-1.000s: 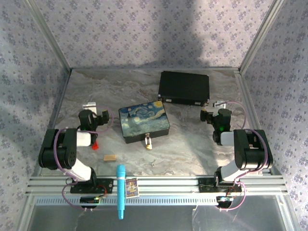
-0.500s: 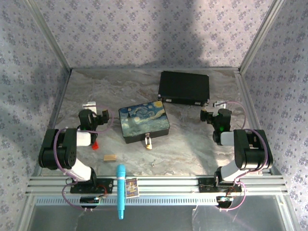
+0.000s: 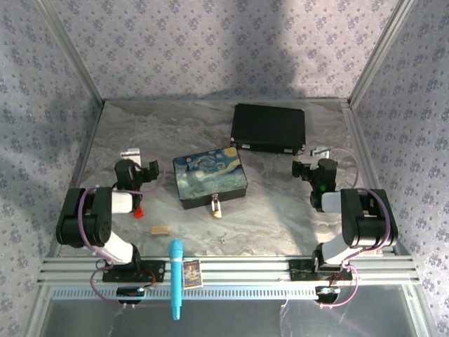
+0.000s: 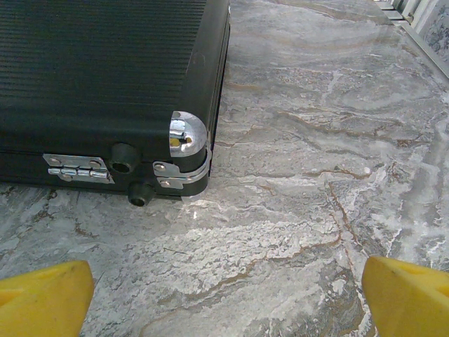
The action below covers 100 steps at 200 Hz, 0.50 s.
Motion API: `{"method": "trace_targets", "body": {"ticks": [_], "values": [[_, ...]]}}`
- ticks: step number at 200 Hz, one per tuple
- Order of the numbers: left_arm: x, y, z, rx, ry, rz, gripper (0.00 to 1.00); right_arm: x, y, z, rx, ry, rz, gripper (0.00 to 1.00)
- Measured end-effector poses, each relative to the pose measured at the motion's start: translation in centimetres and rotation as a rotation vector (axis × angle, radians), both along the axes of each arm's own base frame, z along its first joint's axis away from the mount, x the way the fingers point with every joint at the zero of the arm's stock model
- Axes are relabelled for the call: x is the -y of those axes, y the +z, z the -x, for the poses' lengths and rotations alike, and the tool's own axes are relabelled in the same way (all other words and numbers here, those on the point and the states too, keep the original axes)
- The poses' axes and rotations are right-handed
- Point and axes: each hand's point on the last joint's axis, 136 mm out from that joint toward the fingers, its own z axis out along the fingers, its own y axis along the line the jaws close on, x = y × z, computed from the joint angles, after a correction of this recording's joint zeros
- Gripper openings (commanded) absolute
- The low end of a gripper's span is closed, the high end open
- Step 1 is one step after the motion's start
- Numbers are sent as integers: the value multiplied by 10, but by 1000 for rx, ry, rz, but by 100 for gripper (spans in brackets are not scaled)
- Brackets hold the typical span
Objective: Unlock the padlock with the key
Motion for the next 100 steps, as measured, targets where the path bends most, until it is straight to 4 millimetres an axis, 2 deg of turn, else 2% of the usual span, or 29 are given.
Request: {"method": "trace_targets", "body": {"ticks": [86,100], "values": [[0,0,0,-10,-2,2,100,0,0,0,-3,9,-8,99],[-1,6,1,-6,2,2,100,-2,1,0,-12,18,-12,99]]}}
